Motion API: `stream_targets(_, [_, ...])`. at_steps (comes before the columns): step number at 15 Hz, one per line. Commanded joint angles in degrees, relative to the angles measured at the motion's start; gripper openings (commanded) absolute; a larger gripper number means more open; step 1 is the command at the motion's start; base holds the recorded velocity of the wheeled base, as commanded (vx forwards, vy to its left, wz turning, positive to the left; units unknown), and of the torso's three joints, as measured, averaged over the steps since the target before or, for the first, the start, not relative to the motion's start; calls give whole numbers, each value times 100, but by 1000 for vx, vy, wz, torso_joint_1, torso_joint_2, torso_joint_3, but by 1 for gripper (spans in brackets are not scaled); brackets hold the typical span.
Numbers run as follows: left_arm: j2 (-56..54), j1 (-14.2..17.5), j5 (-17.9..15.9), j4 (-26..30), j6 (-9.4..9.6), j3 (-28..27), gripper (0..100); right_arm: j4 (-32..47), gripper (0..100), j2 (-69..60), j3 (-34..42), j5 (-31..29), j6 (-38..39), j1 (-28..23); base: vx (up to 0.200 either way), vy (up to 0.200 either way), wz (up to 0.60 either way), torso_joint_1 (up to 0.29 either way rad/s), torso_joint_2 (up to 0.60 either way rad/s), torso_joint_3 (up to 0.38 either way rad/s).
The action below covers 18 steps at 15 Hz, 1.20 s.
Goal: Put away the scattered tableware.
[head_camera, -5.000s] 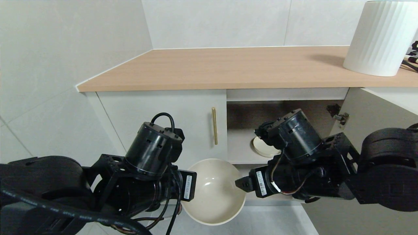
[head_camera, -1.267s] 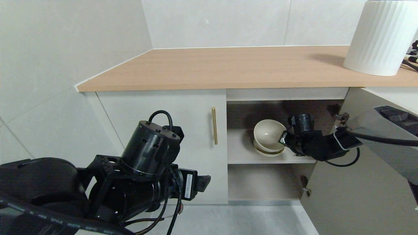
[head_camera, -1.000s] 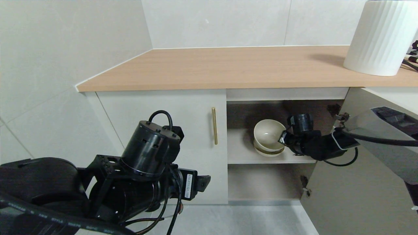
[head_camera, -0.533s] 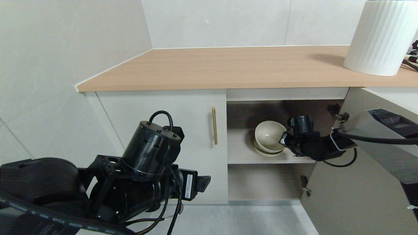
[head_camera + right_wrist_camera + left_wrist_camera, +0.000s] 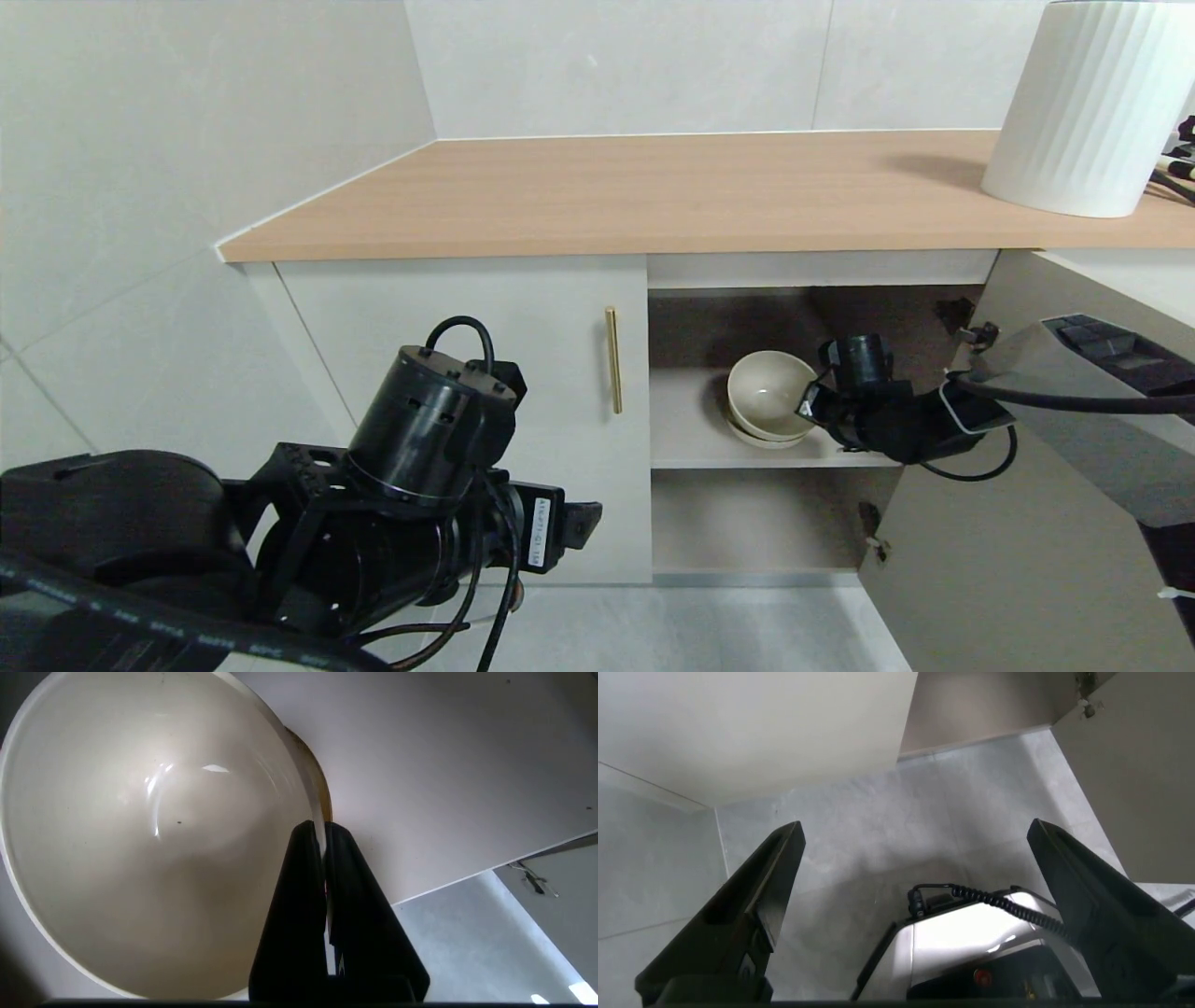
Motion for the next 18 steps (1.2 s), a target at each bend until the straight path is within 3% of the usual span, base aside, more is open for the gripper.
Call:
stream_targets(1, [-5,2,3,-4,-1,0,100,-1,0,3,0,-1,0,5,0,0,0,0,0,0])
stream_targets(4, [-14,11,3,-4,-10,0,100,-1,0,12,-9,-1,-8,5,0,0,0,0,0,0])
stream_targets(5, [-14,11,3,-4,-1,-8,100,-1,100,12,-9,-1,-8,5,0,0,0,0,0,0])
stream_targets(13, [-31,29,3,-12,-10,-8,100,7,100,-120,62,17,0,32,0,0,0,0,0,0])
stream_targets(18, [-559,292,-23,49,8,0,100,1581,100,-1904,1020,87,-167,612,0,0,0,0,0,0])
